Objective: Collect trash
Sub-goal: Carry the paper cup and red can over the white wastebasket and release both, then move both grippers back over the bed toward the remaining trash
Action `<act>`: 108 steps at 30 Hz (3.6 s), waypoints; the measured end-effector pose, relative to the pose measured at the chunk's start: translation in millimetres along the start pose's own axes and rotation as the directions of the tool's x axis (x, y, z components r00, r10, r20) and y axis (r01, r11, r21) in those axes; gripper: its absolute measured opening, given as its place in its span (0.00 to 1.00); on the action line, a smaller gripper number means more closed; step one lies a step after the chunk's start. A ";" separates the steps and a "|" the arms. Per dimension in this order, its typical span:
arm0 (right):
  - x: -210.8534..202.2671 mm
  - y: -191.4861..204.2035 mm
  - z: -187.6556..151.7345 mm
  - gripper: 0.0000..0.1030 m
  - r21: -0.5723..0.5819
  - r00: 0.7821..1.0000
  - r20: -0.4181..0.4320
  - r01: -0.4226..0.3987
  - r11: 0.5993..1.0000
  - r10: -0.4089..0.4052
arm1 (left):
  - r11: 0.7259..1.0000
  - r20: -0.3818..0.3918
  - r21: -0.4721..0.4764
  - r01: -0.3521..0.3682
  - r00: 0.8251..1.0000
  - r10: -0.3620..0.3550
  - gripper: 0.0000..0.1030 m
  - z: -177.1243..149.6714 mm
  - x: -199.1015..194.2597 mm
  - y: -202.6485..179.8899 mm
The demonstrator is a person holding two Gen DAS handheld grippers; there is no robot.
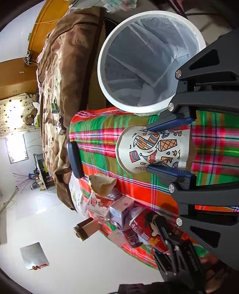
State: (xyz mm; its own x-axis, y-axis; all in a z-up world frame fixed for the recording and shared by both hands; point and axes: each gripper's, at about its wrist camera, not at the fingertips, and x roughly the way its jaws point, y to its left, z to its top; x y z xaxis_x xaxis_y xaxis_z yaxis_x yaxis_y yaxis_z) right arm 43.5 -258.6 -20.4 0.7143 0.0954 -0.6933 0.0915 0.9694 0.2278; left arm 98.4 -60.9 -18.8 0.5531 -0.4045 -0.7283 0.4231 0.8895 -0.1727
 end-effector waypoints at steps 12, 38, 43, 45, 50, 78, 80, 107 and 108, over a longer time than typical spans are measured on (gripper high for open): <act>-19.2 -25.8 17.9 0.38 0.029 0.997 0.075 -0.013 0.999 0.011 | 1.000 0.080 0.020 -0.019 0.997 0.017 0.53 27.2 -22.8 -40.8; -11.5 -139.6 15.9 0.39 0.199 0.982 -0.003 0.185 0.962 -0.188 | 0.970 -0.068 0.155 0.185 0.982 -0.176 0.53 47.2 68.9 -191.5; -8.5 -149.8 13.1 0.42 0.205 0.980 -0.031 0.198 0.958 -0.196 | 0.969 -0.083 0.160 0.188 0.981 -0.176 0.53 43.9 79.6 -202.0; -7.3 -156.2 11.8 0.42 0.213 0.983 -0.046 0.185 0.959 -0.179 | 0.970 -0.087 0.155 0.190 0.980 -0.178 0.53 44.0 82.5 -203.8; -9.6 -160.7 7.0 0.59 0.228 0.979 -0.058 0.204 0.952 -0.196 | 0.972 -0.071 0.144 0.186 0.982 -0.177 0.68 45.6 80.4 -202.1; -43.7 -94.8 23.2 0.58 0.145 0.981 0.141 0.115 0.983 -0.136 | 0.999 0.114 0.053 0.010 0.993 -0.016 0.70 38.7 -16.3 -126.6; -43.3 -86.2 24.0 0.58 0.135 0.981 0.152 0.099 0.986 -0.119 | 0.999 0.124 0.042 0.003 0.992 -0.008 0.70 37.7 -24.2 -118.1; 20.6 38.2 18.5 0.58 -0.138 0.995 0.056 -0.074 0.988 0.082 | 0.927 0.105 -0.279 -0.252 0.951 0.290 0.70 -20.2 -77.2 75.4; 24.2 41.0 18.4 0.58 -0.145 0.995 0.046 -0.078 0.986 0.086 | 0.925 0.097 -0.279 -0.259 0.951 0.295 0.70 -23.8 -76.1 78.9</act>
State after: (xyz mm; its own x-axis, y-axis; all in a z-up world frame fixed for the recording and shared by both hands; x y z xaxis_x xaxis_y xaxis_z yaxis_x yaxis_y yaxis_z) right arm 77.4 -220.7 -15.3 0.7509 0.1676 -0.6388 -0.0663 0.9815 0.1796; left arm 72.6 45.2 7.2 0.7202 -0.1427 -0.6789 0.0483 0.9866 -0.1561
